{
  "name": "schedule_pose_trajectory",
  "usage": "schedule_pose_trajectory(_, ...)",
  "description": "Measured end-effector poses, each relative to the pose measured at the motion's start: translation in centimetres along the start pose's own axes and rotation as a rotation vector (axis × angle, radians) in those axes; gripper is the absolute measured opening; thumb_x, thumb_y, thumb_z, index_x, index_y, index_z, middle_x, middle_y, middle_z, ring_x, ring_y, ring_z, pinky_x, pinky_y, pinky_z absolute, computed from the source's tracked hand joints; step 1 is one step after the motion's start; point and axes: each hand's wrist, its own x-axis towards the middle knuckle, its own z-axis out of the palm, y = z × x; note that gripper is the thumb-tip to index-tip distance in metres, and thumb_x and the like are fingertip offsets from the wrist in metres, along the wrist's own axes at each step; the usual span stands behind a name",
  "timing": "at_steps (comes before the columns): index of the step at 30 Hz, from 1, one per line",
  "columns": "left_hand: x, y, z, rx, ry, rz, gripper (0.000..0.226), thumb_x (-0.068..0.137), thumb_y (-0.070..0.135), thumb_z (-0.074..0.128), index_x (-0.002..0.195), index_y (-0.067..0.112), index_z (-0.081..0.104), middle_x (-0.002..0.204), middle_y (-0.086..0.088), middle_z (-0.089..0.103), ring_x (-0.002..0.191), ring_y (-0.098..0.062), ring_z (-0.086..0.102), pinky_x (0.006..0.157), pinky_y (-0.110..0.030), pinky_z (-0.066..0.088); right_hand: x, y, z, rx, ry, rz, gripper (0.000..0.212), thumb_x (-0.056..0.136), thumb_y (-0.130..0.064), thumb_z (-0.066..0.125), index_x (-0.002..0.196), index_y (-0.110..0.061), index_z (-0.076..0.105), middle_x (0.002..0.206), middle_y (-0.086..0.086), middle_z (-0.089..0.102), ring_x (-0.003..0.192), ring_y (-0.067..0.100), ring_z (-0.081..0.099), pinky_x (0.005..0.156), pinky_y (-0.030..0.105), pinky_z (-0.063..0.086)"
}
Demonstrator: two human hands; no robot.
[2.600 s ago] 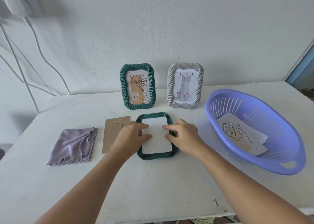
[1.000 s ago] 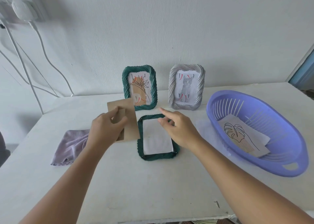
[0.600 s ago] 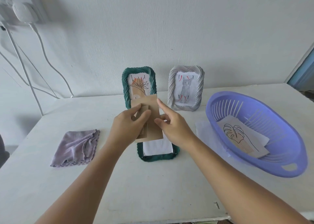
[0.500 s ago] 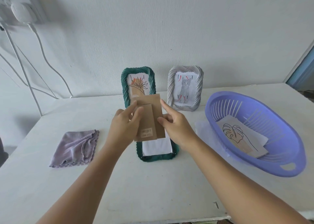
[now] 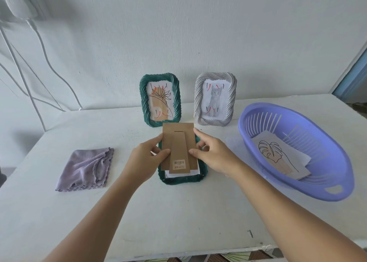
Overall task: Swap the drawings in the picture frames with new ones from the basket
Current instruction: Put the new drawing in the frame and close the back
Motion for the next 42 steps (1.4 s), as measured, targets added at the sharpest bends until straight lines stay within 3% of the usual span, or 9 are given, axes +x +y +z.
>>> schedule_pose_trajectory(8,0.0,-0.2,0.9,0.129,-0.003,-0.02,0.059,0.096,0.039,0.066,0.151,0.033,0.047,0.083,0.014,0.067,0.074,-0.002,0.06,0.055,-0.016,0.036,0.1,0.6,0.1,-0.135,-0.029,0.02,0.078,0.092,-0.045,0.069,0.157,-0.044,0.026,0.095,-0.014,0.062,0.087,0.009,0.058,0.108,0.049,0.04)
schedule_pose_trajectory(19,0.0,-0.7,1.7,0.156,-0.016,-0.025,0.058,0.095,0.038,0.067,0.15,0.032,0.048,0.08,0.012,0.067,0.077,-0.001,0.06,0.057,-0.019,0.038,0.3,1.2,0.0,-0.192,-0.04,0.023,0.078,0.092,-0.043,0.07,0.157,-0.044,0.027,0.095,-0.013,0.061,0.086,0.008,0.056,0.107,0.046,0.041)
schedule_pose_trajectory(25,0.1,-0.7,1.7,0.181,0.008,0.013,0.053,0.094,0.035,0.069,0.144,0.035,0.054,0.075,0.011,0.067,0.069,0.002,0.06,0.053,-0.012,0.034,0.7,1.8,0.1,-0.22,-0.033,-0.008,0.078,0.092,-0.043,0.07,0.157,-0.042,0.028,0.092,-0.013,0.061,0.079,0.004,0.053,0.103,0.044,0.044)
schedule_pose_trajectory(31,0.1,-1.2,1.9,0.328,0.024,0.015,0.052,0.092,0.041,0.069,0.141,0.027,0.058,0.097,0.004,0.056,0.086,-0.009,0.05,0.062,-0.012,0.03,0.8,2.0,0.2,-0.432,-0.027,-0.074,0.066,0.091,-0.052,0.068,0.151,-0.04,0.043,0.11,-0.007,0.049,0.102,0.011,0.05,0.104,0.043,0.039)
schedule_pose_trajectory(42,1.5,-1.8,1.6,0.32,-0.028,-0.04,0.051,0.088,0.043,0.073,0.134,0.023,0.063,0.088,0.008,0.062,0.083,-0.007,0.053,0.059,-0.018,0.035,1.4,2.0,-0.1,-0.456,-0.067,-0.045,0.064,0.09,-0.054,0.067,0.149,-0.041,0.045,0.114,-0.009,0.048,0.104,0.007,0.046,0.108,0.042,0.036)
